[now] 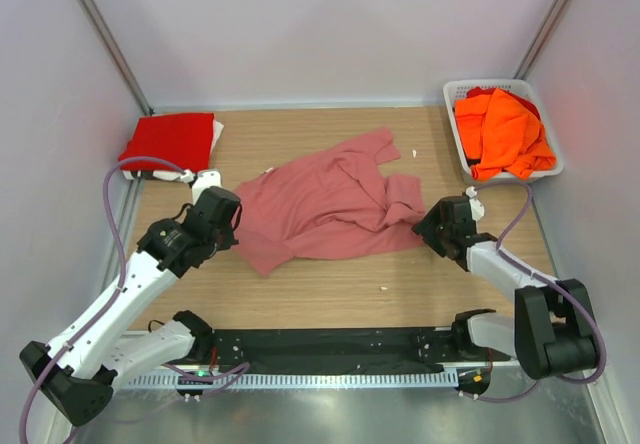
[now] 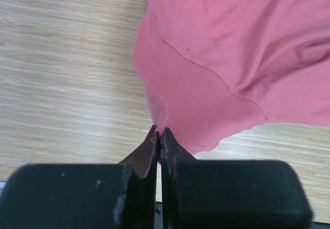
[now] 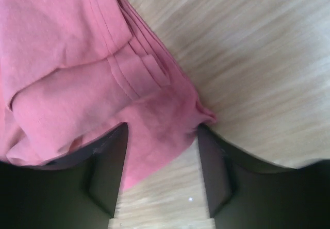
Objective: Fold and stack the t-shirts
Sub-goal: Flatten the tshirt out
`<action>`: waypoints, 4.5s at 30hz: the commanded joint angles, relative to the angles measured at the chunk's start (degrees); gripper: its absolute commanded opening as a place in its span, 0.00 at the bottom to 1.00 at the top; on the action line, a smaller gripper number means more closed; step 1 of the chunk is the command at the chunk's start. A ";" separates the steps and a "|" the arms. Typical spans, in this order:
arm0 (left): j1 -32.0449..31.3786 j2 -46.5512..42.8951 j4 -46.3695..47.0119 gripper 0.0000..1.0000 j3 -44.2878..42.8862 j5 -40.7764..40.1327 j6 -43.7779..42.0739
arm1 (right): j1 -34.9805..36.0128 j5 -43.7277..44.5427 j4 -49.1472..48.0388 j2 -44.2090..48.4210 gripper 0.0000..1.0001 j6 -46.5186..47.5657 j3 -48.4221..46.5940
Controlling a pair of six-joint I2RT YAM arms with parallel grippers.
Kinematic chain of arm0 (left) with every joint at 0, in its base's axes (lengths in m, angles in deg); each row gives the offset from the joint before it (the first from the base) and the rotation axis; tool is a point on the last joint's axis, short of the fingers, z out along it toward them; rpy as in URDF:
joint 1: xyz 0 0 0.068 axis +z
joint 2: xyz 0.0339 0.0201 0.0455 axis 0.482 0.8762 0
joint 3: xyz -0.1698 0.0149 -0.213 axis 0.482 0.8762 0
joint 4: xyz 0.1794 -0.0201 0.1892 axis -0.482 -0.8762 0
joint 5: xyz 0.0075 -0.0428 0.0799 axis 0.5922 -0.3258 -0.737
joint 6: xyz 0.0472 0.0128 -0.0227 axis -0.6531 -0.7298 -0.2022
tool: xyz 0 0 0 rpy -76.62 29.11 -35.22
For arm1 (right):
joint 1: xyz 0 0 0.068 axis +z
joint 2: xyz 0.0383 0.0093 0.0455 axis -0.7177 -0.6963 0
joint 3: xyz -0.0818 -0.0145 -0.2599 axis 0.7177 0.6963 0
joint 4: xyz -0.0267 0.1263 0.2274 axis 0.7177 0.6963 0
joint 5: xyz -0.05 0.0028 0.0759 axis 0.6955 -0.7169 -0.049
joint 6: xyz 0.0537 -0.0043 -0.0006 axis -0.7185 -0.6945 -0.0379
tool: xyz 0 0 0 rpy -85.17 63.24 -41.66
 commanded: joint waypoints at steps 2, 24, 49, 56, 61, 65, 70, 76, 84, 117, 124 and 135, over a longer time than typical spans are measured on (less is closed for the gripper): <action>0.15 -0.48 1.47 0.00 0.13 -0.77 -0.99 | -0.29 -3.40 -3.16 -5.77 0.46 2.17 1.86; 0.24 -2.41 -12.86 0.00 -41.67 3.52 -5.20 | -0.29 -7.19 36.37 24.19 0.01 10.69 -41.97; 11.84 -10.85 10.08 0.00 -69.39 36.41 -20.77 | -0.29 5.72 46.59 38.08 0.01 21.15 -74.53; 11.84 -2.07 10.60 0.00 -70.28 31.40 -22.88 | -0.29 14.07 40.27 30.53 0.01 23.18 -67.50; 11.84 1.20 12.71 0.00 -70.19 33.13 -25.77 | -0.21 14.01 34.58 26.03 0.01 24.49 -66.35; 11.84 -3.81 21.39 0.00 -65.79 42.11 -25.35 | -0.21 4.16 25.15 30.24 0.01 28.44 -66.43; 11.84 -7.85 23.70 0.00 -68.69 46.77 -23.24 | -0.21 -7.79 17.68 37.10 0.01 30.47 -68.89; 11.84 -14.00 29.84 0.00 -68.61 55.03 -18.58 | -0.21 -8.43 18.37 45.46 0.01 30.82 -73.54; 11.84 -17.79 31.61 0.00 -71.85 54.42 -15.15 | 0.50 -2.71 24.08 46.87 0.01 32.06 -83.56; 19.82 45.96 15.48 0.00 -55.59 19.27 -34.57 | 1.11 16.54 7.83 -13.64 0.01 31.01 -44.25; 25.46 92.33 1.88 0.74 -99.15 25.32 -25.97 | 0.76 21.55 16.07 -44.25 0.60 29.07 -68.34; 25.12 75.31 3.07 1.00 -80.75 24.10 -22.10 | 2.60 19.98 17.58 -41.29 1.00 25.82 -64.95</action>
